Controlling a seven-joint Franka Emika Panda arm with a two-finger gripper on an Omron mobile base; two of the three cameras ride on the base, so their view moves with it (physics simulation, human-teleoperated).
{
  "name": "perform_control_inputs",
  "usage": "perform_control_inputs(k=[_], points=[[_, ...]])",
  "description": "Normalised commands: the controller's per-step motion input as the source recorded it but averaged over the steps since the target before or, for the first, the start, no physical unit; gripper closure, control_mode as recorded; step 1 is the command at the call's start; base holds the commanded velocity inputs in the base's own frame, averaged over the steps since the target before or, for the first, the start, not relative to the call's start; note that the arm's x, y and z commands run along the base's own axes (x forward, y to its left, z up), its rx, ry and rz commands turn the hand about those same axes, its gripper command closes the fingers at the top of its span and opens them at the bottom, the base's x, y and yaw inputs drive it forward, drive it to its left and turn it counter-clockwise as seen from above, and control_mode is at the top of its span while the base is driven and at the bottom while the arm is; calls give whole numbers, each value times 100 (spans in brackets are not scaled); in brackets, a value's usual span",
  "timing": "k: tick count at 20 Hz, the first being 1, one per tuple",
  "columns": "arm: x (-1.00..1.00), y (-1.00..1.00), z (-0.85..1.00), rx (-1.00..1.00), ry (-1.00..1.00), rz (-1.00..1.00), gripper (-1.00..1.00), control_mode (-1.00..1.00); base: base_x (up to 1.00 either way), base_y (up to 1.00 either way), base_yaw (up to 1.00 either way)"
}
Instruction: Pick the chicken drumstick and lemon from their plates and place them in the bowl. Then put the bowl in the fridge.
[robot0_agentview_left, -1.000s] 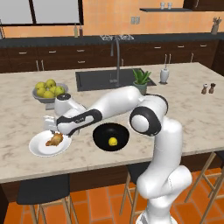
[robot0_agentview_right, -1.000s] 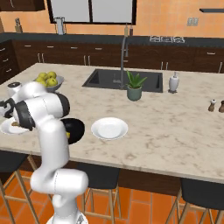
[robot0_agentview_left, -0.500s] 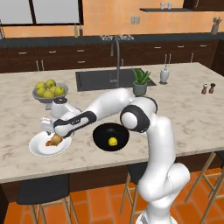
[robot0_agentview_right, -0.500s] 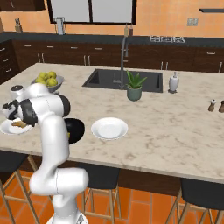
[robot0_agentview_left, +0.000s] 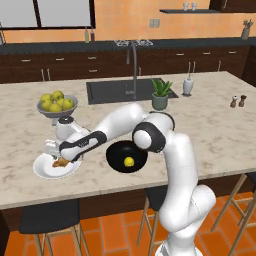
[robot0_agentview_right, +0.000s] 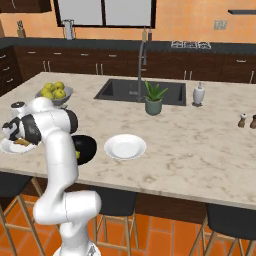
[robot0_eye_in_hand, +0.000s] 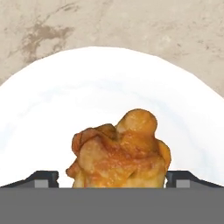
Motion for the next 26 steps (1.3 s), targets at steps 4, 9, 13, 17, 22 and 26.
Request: perform_control_inputs(k=[4, 9, 13, 17, 22, 26], points=[[-3, -13, -12, 0, 0, 0, 100, -100, 0, 0, 0], [-71, -56, 62, 0, 0, 3, 100, -100, 0, 0, 0], [-99, -100, 100, 0, 0, 1, 100, -100, 0, 0, 0], [-36, -100, 65, 1, 4, 0, 100, -100, 0, 0, 0], [28, -100, 26, 0, 16, 0, 100, -100, 0, 0, 0], [62, -100, -5, 0, 13, 0, 100, -100, 0, 0, 0]])
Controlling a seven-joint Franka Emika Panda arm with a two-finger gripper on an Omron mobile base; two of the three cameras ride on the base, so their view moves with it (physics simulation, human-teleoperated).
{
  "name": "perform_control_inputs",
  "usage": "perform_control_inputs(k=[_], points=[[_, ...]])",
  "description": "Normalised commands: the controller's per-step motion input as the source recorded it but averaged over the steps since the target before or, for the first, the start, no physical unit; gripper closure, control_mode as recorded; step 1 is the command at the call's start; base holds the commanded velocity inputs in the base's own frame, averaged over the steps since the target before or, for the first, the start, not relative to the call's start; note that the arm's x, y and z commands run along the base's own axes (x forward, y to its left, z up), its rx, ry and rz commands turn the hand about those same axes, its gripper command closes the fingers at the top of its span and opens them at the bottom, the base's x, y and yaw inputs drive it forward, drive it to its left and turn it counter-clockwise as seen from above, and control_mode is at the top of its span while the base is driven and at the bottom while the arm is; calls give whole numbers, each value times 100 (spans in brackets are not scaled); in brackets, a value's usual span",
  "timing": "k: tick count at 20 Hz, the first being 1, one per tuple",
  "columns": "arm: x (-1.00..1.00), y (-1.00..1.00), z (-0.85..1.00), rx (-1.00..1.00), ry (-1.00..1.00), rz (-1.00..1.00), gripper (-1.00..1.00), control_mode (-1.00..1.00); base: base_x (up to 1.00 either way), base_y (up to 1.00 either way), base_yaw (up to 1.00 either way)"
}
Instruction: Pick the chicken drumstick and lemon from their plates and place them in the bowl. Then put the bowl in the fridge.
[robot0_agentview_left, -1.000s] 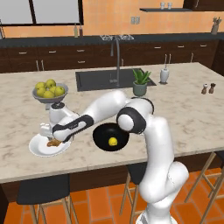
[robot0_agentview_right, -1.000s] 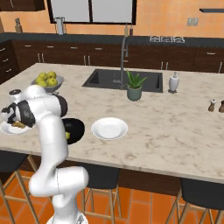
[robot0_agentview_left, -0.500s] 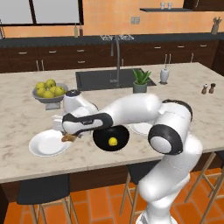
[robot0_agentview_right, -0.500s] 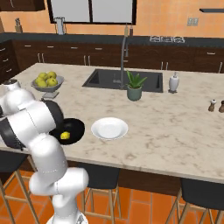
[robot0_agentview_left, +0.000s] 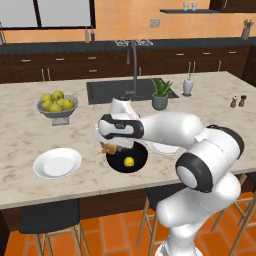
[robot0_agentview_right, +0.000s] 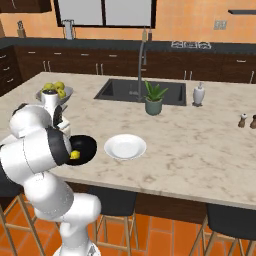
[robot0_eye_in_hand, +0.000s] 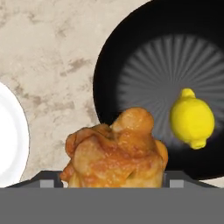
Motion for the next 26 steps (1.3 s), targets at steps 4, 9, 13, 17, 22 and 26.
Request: perform_control_inputs(k=[4, 9, 13, 17, 22, 26], points=[[58, -61, -36, 0, 11, 0, 100, -100, 0, 0, 0], [59, 9, -53, 0, 11, 0, 100, -100, 0, 0, 0], [54, 3, -49, 0, 13, 0, -100, -100, 0, 0, 0], [9, -10, -20, 0, 8, 0, -100, -100, 0, 0, 0], [-25, 0, 0, 0, 0, 0, -100, -100, 0, 0, 0], [-47, -4, 5, 0, 0, 0, -100, -100, 0, 0, 0]])
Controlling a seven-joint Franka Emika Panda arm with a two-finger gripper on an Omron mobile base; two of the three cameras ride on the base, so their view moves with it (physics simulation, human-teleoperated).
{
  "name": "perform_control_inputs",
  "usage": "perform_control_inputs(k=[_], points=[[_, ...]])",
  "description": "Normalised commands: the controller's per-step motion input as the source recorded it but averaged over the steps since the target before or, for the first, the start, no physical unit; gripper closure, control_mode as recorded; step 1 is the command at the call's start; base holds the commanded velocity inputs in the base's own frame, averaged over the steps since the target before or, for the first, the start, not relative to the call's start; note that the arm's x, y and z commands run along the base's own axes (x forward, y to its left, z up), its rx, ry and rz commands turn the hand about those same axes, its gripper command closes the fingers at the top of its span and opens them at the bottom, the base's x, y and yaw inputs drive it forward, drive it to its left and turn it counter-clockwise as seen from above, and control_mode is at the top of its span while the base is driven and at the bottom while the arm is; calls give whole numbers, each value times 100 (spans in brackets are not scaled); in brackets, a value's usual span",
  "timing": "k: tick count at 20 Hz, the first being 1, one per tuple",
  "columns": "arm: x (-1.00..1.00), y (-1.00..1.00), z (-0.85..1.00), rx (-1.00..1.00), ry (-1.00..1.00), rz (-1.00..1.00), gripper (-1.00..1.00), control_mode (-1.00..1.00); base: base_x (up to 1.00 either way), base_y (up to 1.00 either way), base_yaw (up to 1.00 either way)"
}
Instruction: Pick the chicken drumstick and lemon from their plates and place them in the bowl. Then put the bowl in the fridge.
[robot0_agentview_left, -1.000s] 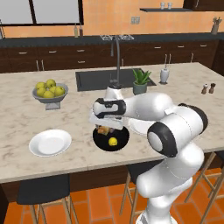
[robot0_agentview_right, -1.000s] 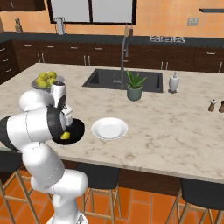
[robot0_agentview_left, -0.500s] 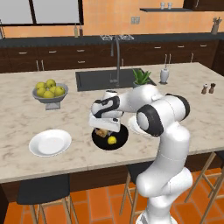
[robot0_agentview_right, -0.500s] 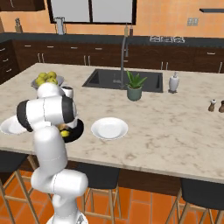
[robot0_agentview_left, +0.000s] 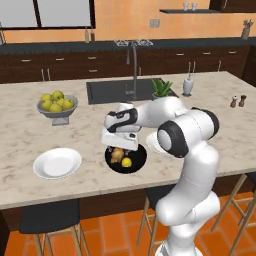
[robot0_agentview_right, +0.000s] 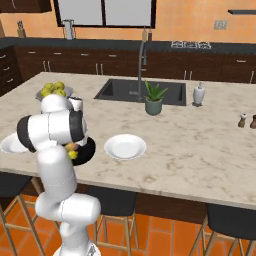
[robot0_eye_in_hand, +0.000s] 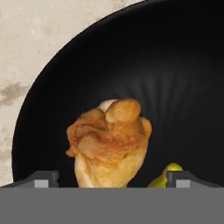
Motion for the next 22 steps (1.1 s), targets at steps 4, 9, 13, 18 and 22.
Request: perform_control_inputs(k=[4, 9, 13, 18, 22], points=[[-90, -82, 81, 0, -5, 0, -100, -100, 0, 0, 0], [-77, -100, 20, 0, -1, 2, -100, -100, 0, 0, 0], [-2, -94, -14, 0, 0, 7, -100, -100, 0, 0, 0], [52, -34, -22, 0, 0, 9, -100, -100, 0, 0, 0], [58, 12, -6, 0, 0, 8, -100, -100, 0, 0, 0]])
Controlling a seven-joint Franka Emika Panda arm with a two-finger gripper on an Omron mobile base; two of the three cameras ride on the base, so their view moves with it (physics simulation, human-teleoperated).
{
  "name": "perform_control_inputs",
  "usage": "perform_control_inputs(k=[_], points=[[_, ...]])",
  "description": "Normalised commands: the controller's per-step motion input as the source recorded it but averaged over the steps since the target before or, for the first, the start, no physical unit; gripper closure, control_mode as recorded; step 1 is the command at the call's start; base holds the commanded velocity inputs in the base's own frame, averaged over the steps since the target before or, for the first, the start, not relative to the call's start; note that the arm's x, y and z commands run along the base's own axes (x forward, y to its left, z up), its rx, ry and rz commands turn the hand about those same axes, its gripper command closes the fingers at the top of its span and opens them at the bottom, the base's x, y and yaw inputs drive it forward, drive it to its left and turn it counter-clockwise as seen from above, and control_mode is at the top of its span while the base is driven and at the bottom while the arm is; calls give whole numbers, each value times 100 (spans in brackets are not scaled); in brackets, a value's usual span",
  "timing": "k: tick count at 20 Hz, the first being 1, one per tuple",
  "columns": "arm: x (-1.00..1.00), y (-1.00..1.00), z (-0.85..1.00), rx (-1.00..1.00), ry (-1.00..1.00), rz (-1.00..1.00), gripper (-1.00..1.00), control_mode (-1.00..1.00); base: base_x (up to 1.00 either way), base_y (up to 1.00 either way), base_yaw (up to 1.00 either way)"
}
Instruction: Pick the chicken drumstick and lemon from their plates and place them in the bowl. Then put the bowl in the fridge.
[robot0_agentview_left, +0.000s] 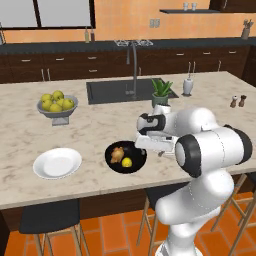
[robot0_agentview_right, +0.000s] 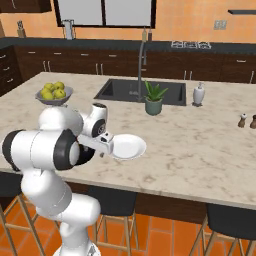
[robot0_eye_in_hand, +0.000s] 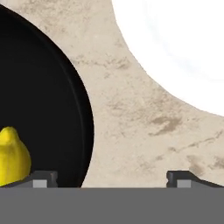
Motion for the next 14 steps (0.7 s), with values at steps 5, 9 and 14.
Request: perform_control_inputs(k=[5, 9, 14], points=[[28, 27, -42, 0, 0, 3, -100, -100, 0, 0, 0], [0, 3, -62, 0, -1, 1, -100, -100, 0, 0, 0], [7, 5, -22, 0, -7, 2, 100, -100, 0, 0, 0]])
